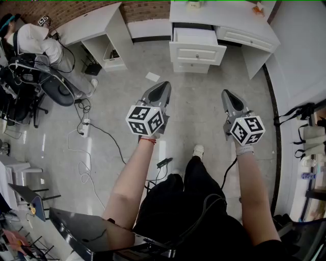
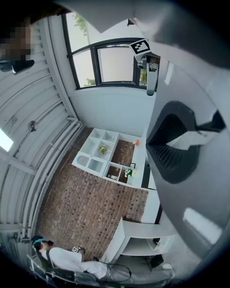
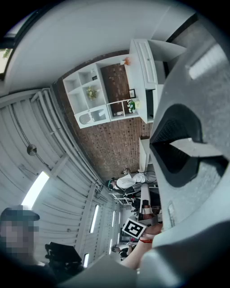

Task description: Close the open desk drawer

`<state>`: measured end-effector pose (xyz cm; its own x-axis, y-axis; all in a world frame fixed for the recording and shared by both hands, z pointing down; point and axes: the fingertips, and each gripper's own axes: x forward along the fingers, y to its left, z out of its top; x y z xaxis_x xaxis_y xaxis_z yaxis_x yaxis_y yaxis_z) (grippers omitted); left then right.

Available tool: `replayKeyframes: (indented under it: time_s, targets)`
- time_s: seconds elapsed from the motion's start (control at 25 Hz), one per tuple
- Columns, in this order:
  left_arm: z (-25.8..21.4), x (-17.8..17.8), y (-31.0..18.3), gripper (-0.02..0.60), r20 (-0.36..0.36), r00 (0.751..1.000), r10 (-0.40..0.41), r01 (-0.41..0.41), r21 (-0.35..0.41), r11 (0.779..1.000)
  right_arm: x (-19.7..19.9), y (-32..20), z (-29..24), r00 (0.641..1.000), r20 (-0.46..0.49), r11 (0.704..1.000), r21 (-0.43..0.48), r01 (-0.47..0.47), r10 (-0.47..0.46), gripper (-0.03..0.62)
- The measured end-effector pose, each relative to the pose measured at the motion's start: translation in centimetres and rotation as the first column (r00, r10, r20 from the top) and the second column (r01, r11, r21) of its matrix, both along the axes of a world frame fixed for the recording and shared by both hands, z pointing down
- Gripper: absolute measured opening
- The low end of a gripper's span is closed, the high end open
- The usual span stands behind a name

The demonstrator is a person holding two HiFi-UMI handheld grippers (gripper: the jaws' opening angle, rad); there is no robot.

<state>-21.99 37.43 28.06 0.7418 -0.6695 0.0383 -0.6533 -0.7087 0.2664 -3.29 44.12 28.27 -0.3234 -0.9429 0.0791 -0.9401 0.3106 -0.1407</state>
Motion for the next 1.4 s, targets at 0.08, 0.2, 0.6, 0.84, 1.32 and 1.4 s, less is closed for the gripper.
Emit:
replayKeyframes:
  time_s: [0.08,0.2,0.6,0.84,1.32,1.4]
  targets:
    - [0.0,1.0,-1.0,-0.001,0.002,1.000,-0.003,0.003,0.000,1.000,0.9,-1.2,0.0,1.000,-0.004,1.000,0.001,0.007,-0.007,0.000]
    - [0.2,2.3,-2.6,-0.002,0.012,1.000,-0.010,0.010,-0.002,1.000,2.2,-2.9,0.2,1.000,-0.005,1.000,-0.001,0.011,-0.011,0.000]
    - [1.4,6.1,-10.2,-0.001,0.058,0.995,-0.078,0.079,-0.025,0.997,8.4,-11.4,1.4,1.000,-0.001,1.000,-0.015,0.027,-0.027,0.000]
    - [2.5,8.4,-14.3,-0.001,0.061,0.990,-0.125,0.128,-0.045,0.991,11.3,-16.2,2.7,0.998,-0.002,0.998,-0.040,0.055,-0.055,0.000]
    - [5.1,11.9,-19.4,-0.002,0.051,0.985,-0.168,0.172,-0.098,0.980,14.9,-21.3,5.3,0.997,0.026,0.993,-0.095,0.071,-0.068,0.000]
    - [5.3,12.4,-20.3,-0.001,0.050,0.985,-0.164,0.168,-0.103,0.980,15.4,-22.0,5.6,0.997,0.032,0.992,-0.105,0.067,-0.064,0.000]
